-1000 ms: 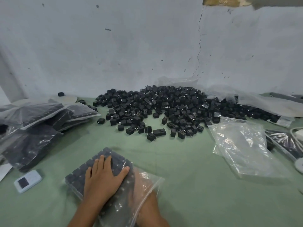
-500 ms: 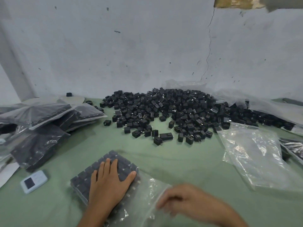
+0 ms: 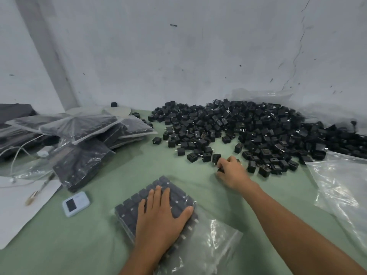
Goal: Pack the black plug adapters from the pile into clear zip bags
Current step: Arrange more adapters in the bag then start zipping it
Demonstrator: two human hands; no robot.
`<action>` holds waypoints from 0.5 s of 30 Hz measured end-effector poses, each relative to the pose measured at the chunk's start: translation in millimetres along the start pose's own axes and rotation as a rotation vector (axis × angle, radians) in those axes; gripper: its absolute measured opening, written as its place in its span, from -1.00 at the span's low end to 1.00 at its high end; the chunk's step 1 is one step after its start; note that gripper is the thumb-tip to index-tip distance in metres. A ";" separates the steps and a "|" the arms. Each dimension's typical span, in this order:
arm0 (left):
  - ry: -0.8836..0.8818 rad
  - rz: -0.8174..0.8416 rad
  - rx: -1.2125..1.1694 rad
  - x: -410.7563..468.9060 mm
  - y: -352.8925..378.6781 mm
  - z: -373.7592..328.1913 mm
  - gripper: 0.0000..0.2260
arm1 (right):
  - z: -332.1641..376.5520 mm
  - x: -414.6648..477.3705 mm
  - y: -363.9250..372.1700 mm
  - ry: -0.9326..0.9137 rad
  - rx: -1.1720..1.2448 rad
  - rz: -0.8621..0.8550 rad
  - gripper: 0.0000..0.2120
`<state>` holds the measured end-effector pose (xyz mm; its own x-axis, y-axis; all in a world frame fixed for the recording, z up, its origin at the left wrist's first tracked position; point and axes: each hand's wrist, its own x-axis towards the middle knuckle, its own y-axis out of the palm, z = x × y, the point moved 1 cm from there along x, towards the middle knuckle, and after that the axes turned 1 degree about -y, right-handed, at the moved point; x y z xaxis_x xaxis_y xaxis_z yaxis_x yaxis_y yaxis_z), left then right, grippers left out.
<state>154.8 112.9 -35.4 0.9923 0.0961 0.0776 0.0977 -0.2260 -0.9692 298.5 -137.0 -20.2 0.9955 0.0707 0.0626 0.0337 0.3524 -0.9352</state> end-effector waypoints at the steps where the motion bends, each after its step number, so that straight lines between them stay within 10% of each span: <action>1: 0.002 0.004 0.001 0.0 -0.3 0.4 -0.02 | -0.6 -1.5 0.0 0.007 0.009 0.004 -0.78; 5: 0.007 0.029 0.004 -0.3 -1.2 0.9 -0.01 | -6.5 -30.3 -13.3 0.060 0.154 -0.030 -0.72; 15: 0.023 0.021 -0.009 0.6 -2.8 -0.3 0.00 | 7.7 -272.5 -36.7 0.353 1.560 0.199 -0.75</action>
<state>155.2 113.2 -32.5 0.9956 0.0691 0.0625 0.0772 -0.2370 -0.9684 25.3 -162.0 -0.3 0.9499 0.0993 -0.2963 0.0094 0.9387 0.3447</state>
